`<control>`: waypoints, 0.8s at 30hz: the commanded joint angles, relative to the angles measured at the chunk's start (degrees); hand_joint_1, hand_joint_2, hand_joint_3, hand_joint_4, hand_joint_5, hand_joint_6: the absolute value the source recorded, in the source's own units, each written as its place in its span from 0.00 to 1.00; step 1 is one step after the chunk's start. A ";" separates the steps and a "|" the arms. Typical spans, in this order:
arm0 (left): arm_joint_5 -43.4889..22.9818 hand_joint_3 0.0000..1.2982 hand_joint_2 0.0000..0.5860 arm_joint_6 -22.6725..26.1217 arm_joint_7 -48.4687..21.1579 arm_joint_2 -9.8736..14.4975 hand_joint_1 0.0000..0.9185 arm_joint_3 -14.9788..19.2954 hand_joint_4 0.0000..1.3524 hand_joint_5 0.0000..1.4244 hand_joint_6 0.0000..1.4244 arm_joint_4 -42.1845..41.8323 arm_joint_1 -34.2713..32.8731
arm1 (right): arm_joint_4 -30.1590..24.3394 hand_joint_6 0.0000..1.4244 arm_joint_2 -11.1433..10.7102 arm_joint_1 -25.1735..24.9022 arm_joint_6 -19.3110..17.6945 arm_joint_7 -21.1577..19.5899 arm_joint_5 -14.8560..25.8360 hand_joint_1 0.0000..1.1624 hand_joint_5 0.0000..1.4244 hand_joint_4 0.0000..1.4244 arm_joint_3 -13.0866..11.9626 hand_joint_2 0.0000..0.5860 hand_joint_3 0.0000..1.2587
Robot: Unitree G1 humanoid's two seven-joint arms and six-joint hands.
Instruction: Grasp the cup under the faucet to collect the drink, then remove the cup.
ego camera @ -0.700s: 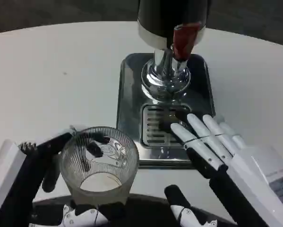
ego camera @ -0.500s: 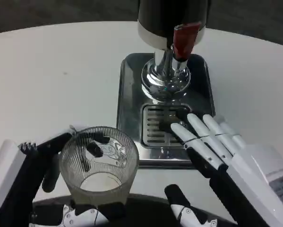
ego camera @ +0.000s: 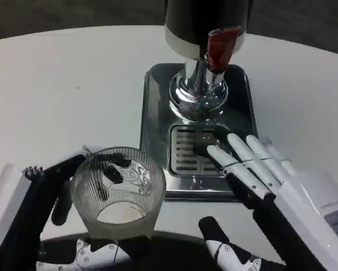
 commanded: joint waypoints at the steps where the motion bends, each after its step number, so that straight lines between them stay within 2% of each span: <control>1: 1.35 0.71 0.07 0.64 0.91 -1.22 0.67 -1.32 0.76 0.85 0.95 1.27 -3.02 | -1.01 0.00 0.25 1.49 -0.19 -0.04 -0.16 0.24 0.00 0.01 -0.81 0.85 0.09; 8: 3.55 0.71 0.07 2.10 2.36 -2.34 0.67 -2.96 0.76 0.85 0.95 7.73 -10.65 | -1.32 0.00 1.51 2.32 -0.09 -0.38 -1.14 0.24 0.00 0.01 -0.87 0.86 0.09; 15: 6.99 0.71 0.07 0.93 5.07 -0.63 0.67 -4.33 0.76 0.85 0.95 18.51 -19.83 | -1.59 0.00 2.86 2.36 -0.21 -0.79 -1.58 0.24 0.00 0.01 -1.39 0.86 0.09; 22: 11.95 0.71 0.07 0.70 11.10 1.31 0.67 -6.06 0.76 0.85 0.95 30.43 -29.06 | -2.09 0.00 3.27 3.34 -0.38 -1.27 -1.31 0.24 0.00 0.01 -2.50 0.86 0.09; 24: 15.34 0.71 0.07 -0.20 13.97 2.81 0.67 -7.27 0.76 0.85 0.95 33.90 -32.29 | -2.25 0.00 3.43 3.54 -0.36 -1.36 -1.15 0.24 0.00 0.01 -2.70 0.86 0.09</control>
